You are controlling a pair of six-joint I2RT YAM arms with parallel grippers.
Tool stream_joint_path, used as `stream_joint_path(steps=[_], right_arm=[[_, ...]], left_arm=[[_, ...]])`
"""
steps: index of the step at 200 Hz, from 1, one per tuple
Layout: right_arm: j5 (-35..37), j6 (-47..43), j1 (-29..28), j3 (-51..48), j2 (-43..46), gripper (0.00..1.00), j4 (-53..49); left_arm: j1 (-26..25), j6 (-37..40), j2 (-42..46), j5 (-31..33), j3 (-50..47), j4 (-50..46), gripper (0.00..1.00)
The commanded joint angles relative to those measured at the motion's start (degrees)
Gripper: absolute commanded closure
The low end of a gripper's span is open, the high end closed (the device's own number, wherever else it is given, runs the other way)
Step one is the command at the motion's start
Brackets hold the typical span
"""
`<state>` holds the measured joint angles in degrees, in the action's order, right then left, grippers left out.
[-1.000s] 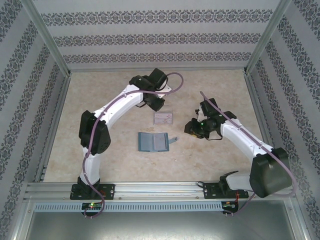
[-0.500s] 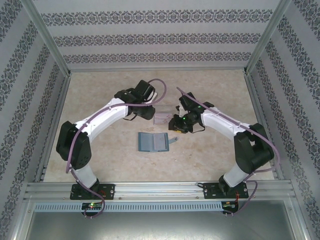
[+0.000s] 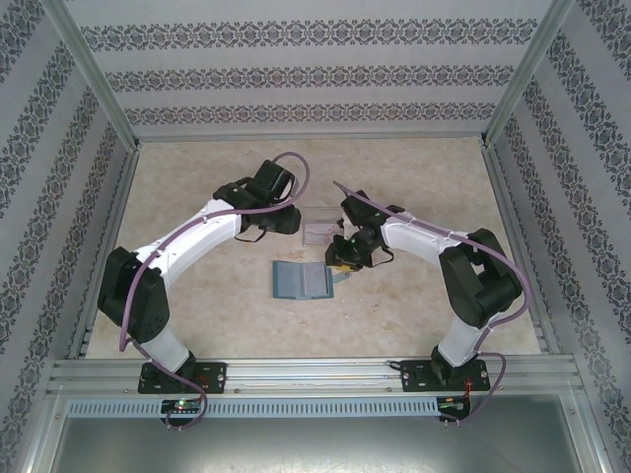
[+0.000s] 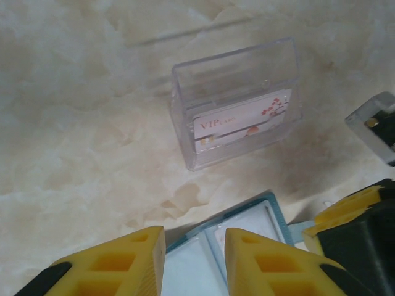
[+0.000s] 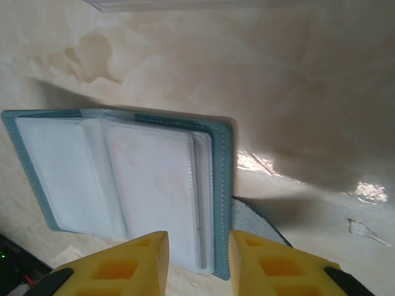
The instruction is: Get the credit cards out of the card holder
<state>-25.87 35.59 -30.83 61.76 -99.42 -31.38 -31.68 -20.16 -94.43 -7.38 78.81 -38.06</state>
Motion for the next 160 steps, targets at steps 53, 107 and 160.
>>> stream_joint_path(steps=[53, 107, 160], right_arm=[[2.5, 0.2, -0.5, -5.3, 1.3, 0.69, 1.0], [3.0, 1.2, -0.7, -8.3, 2.6, 0.69, 2.4], [0.1, 2.0, -0.7, -7.2, 4.6, 0.69, 5.6]], left_arm=[[-3.4, -8.2, 1.2, -7.2, -5.6, 3.4, 0.71], [-6.7, -12.0, -1.6, -10.8, -8.5, 6.7, 0.73], [-9.2, -14.3, -5.3, -12.6, -9.2, 9.3, 0.74]])
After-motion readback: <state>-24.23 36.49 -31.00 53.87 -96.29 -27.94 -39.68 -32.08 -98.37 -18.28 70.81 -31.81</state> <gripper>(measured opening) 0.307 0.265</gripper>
